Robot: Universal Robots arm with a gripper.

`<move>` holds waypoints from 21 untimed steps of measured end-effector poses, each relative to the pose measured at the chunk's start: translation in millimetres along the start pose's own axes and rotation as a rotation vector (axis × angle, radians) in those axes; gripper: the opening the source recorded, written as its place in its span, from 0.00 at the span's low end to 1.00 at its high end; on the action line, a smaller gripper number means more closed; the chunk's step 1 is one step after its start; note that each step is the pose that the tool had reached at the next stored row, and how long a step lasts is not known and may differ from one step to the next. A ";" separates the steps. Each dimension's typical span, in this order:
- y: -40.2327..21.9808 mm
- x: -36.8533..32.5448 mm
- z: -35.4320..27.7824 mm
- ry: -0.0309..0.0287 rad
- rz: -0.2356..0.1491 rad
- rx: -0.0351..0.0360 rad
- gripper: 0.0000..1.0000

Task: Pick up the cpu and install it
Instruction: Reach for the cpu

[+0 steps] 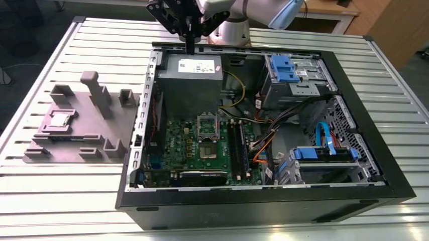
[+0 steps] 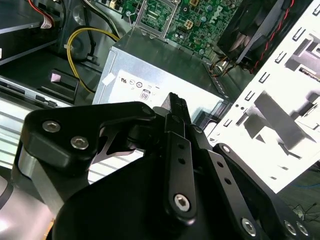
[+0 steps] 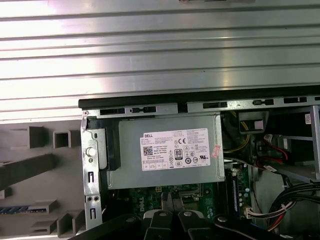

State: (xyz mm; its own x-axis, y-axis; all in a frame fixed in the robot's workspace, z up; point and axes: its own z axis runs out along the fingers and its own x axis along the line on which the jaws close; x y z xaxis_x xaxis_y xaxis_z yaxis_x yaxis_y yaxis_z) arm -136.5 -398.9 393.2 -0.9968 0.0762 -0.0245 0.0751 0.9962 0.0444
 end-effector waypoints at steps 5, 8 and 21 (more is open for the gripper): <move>-0.4 4.2 1.4 0.0001 0.000 0.0001 0.11; -0.5 5.4 2.1 0.0000 0.000 0.0000 0.11; -1.2 14.2 1.9 0.0000 0.000 0.0001 0.11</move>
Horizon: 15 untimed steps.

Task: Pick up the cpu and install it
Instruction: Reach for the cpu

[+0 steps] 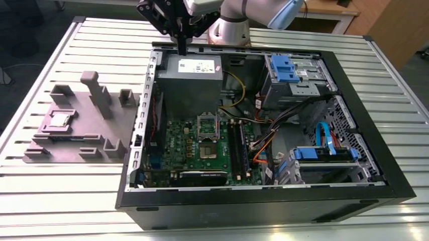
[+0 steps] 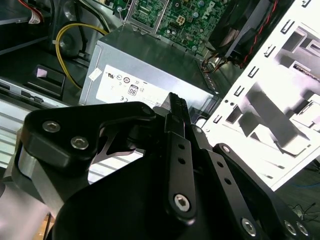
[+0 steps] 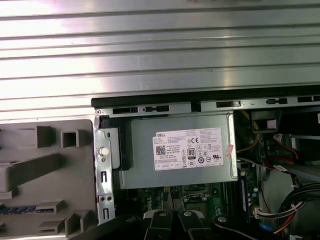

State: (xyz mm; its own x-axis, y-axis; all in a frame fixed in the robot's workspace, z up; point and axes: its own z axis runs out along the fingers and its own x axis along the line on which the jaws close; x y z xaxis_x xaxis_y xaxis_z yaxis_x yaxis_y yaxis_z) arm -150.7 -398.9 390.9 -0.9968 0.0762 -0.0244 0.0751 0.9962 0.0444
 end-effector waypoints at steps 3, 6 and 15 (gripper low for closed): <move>-0.1 0.6 0.0 0.0000 0.000 0.0000 0.11; -0.2 2.3 0.0 0.0000 0.000 0.0000 0.11; -0.3 4.4 -0.1 0.0000 0.000 -0.0001 0.11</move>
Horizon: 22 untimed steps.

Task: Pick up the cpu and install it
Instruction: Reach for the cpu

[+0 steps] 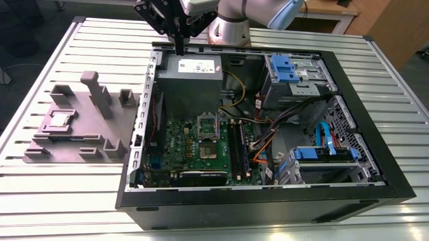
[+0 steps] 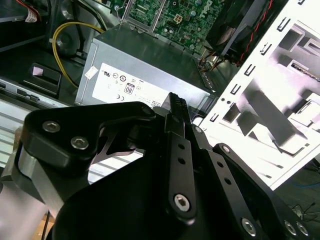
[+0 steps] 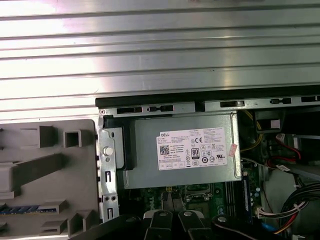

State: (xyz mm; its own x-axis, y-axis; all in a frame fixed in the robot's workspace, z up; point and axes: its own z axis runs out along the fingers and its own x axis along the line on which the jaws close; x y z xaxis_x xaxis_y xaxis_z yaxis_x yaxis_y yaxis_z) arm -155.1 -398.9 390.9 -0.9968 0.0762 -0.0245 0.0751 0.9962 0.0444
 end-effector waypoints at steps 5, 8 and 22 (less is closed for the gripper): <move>-0.1 1.2 0.0 0.0000 0.000 0.0001 0.11; -0.1 1.8 -0.1 0.0000 0.000 0.0001 0.11; -0.8 10.1 -0.3 0.0000 0.000 0.0001 0.11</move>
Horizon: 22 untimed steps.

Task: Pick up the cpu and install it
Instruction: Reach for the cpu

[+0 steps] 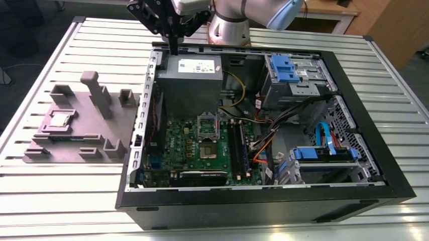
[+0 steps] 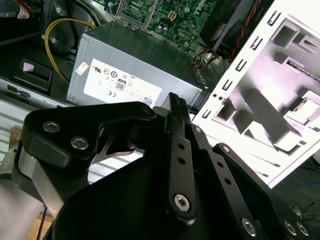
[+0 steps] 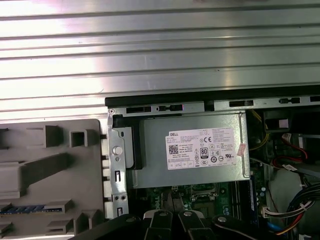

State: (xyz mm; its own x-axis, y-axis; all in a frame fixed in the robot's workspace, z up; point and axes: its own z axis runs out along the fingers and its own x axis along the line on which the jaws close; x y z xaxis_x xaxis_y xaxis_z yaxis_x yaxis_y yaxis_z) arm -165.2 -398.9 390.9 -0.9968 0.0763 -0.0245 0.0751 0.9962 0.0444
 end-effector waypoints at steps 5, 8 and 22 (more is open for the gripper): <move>-0.4 4.9 -0.1 0.0000 0.000 0.0000 0.11; -0.4 5.0 -0.1 0.0000 0.000 0.0000 0.11; -0.8 10.1 -0.3 0.0000 0.000 0.0000 0.11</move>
State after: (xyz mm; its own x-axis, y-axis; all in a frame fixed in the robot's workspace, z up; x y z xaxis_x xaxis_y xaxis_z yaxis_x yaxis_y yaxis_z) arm -175.4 -398.9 390.8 -0.9968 0.0762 -0.0244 0.0750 0.9962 0.0444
